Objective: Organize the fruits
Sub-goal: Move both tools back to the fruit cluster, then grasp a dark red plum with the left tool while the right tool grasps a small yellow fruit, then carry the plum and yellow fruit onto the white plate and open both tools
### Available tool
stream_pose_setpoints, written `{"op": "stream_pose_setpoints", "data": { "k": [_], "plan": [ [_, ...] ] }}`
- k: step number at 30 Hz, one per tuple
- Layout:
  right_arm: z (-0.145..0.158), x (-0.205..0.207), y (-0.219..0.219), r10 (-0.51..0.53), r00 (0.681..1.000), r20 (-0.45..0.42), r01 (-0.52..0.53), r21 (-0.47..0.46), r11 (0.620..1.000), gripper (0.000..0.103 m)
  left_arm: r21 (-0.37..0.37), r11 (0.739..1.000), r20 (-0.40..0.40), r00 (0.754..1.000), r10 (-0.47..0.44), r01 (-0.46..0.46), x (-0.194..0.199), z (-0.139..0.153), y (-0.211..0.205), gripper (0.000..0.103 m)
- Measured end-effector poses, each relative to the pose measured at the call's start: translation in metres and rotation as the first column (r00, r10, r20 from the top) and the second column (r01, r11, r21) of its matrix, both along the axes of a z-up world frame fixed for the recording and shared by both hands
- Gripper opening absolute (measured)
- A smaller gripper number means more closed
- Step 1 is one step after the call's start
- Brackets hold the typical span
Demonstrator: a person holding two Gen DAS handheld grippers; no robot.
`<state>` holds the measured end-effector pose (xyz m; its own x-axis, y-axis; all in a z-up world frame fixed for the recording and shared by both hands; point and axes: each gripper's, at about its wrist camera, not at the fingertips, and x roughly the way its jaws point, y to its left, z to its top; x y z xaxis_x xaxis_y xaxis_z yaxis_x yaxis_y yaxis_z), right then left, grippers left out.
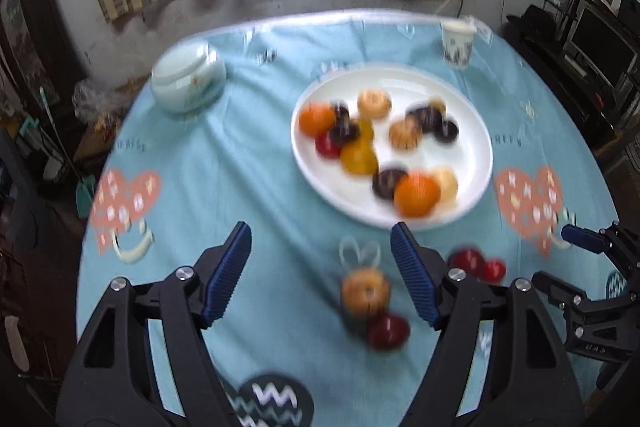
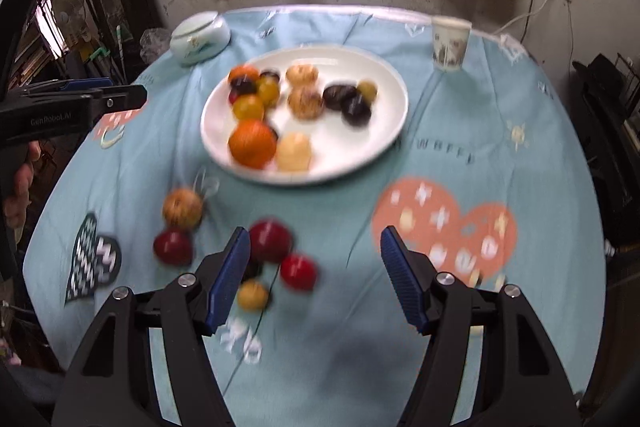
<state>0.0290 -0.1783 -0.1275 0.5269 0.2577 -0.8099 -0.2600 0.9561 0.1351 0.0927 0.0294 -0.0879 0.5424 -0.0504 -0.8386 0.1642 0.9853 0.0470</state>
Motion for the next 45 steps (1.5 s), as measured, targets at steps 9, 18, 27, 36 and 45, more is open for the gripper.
{"op": "stream_pose_setpoints", "data": {
  "k": [9,18,27,36,45],
  "plan": [
    [-0.050,-0.018,0.033,0.052,0.994,-0.101,-0.051,0.007,0.999,0.068,-0.023,1.000,-0.205,0.979,0.002,-0.007,-0.052,-0.067,0.008,0.074],
    [-0.055,0.005,0.057,0.129,0.984,-0.121,-0.134,-0.032,0.990,0.025,-0.049,0.999,-0.224,0.975,-0.011,0.000,-0.046,-0.071,0.001,0.074],
    [-0.043,-0.007,0.026,0.076,0.989,-0.129,-0.072,0.031,0.997,0.025,-0.092,0.996,-0.300,0.953,-0.050,0.023,-0.017,-0.101,-0.031,0.039],
    [-0.013,-0.018,0.030,0.091,0.994,-0.056,-0.088,0.051,0.995,0.025,-0.043,0.997,-0.181,0.981,-0.074,0.067,-0.039,-0.054,-0.035,0.039],
    [0.083,-0.004,0.025,0.086,0.978,0.191,-0.099,0.058,0.993,0.025,-0.004,0.993,0.094,0.988,-0.120,0.121,-0.034,0.046,-0.050,0.039]
  ]
}}
